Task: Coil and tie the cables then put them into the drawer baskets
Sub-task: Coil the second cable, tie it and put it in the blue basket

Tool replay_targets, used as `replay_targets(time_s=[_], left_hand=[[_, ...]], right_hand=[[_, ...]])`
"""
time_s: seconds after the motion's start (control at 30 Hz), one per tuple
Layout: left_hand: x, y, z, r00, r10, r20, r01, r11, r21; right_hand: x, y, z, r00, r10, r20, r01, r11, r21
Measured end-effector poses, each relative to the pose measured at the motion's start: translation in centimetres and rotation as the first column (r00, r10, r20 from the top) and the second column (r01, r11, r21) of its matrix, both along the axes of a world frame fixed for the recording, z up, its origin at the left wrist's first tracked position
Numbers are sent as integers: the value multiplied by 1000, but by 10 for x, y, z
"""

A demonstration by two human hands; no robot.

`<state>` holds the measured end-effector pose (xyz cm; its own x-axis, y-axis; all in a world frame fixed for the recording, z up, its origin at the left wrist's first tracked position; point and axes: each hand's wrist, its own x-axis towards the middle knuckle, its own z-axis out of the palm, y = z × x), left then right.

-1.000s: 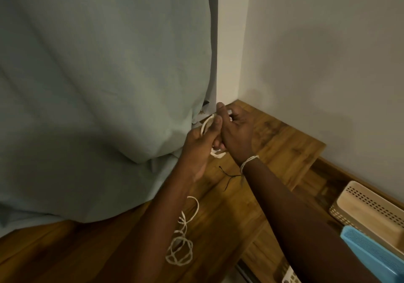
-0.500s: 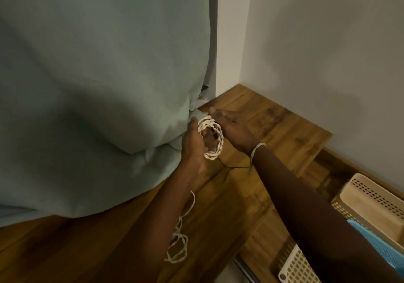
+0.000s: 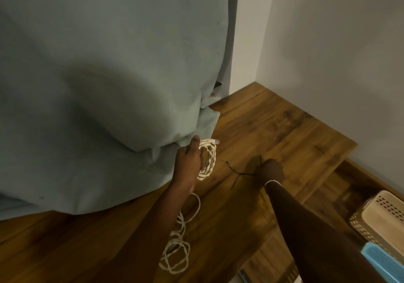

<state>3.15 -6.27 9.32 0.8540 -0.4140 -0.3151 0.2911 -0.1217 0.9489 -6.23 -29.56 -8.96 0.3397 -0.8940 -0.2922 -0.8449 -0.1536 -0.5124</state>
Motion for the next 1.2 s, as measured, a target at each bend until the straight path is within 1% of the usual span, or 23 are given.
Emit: replay_targets(time_s=[0.13, 0.23, 0.27, 0.33, 0.37, 0.4, 0.43, 0.47, 0.5, 0.57, 0.67, 0.7, 0.73, 0.77, 0.83, 0.93, 1.0, 1.07, 1.1, 1.13, 1.2], left_hand=[[-1, 4, -3, 1000, -1, 3, 1, 999, 40], [2, 7, -3, 1000, 14, -20, -13, 999, 50], [3, 9, -3, 999, 13, -31, -11, 999, 53], [7, 12, -4, 998, 17, -54, -14, 998, 61], [8, 13, -4, 998, 20, -62, -16, 998, 64], [10, 14, -5, 997, 19, -69, -14, 998, 67], [11, 14, -5, 997, 14, -72, -9, 998, 66], [11, 15, -5, 997, 10, -76, -5, 998, 63], [11, 15, -6, 996, 14, -83, -9, 998, 61], [13, 16, -8, 995, 32, -97, -26, 998, 59], [11, 17, 1, 991, 53, -125, -44, 996, 79], [10, 16, 4, 988, 57, -144, -47, 996, 72], [9, 16, 9, 987, 63, -149, -54, 997, 60], [7, 16, 15, 987, 67, -143, -61, 997, 50], [4, 16, 24, 991, 60, -120, -55, 998, 37], [-2, 14, 35, 995, 56, -81, -52, 998, 44], [-3, 13, 39, 997, 51, -56, -49, 998, 33], [-5, 11, 42, 998, 43, -40, -42, 999, 13], [-7, 10, 44, 998, 50, -29, -50, 999, -2], [-9, 10, 46, 998, 54, -16, -55, 998, -12], [-9, 9, 48, 998, 61, 14, -61, 998, -23]], right_hand=[[7, -5, -2, 996, 81, -45, -80, 997, 11], [6, -9, 2, 990, 141, -4, -140, 989, 37], [4, -8, 4, 988, 146, 51, -148, 988, 35], [-1, -6, 9, 967, 102, 235, -119, 991, 57], [-4, -3, 13, 926, 59, 373, -102, 990, 98], [-7, 2, 24, 870, -1, 494, -96, 981, 171], [-7, 8, 35, 785, -84, 614, -114, 954, 276], [-8, 15, 51, 708, -156, 689, -159, 915, 371], [-8, 19, 63, 639, -228, 735, -209, 868, 451], [-11, 26, 89, 589, -273, 761, -301, 799, 520], [-18, 42, 133, 553, -288, 782, -389, 741, 548], [-21, 50, 148, 543, -266, 796, -426, 730, 534], [-24, 61, 164, 538, -208, 817, -477, 723, 499], [-26, 74, 179, 541, -139, 829, -522, 718, 461], [-30, 99, 204, 554, 50, 831, -577, 743, 340], [-33, 128, 223, 591, 347, 728, -605, 788, 116], [-32, 138, 227, 606, 489, 627, -619, 785, -14], [-31, 146, 229, 604, 564, 564, -619, 777, -115], [-30, 150, 230, 610, 572, 548, -601, 785, -149], [-28, 153, 232, 623, 561, 545, -575, 801, -168], [-26, 155, 233, 654, 487, 579, -498, 853, -155]])
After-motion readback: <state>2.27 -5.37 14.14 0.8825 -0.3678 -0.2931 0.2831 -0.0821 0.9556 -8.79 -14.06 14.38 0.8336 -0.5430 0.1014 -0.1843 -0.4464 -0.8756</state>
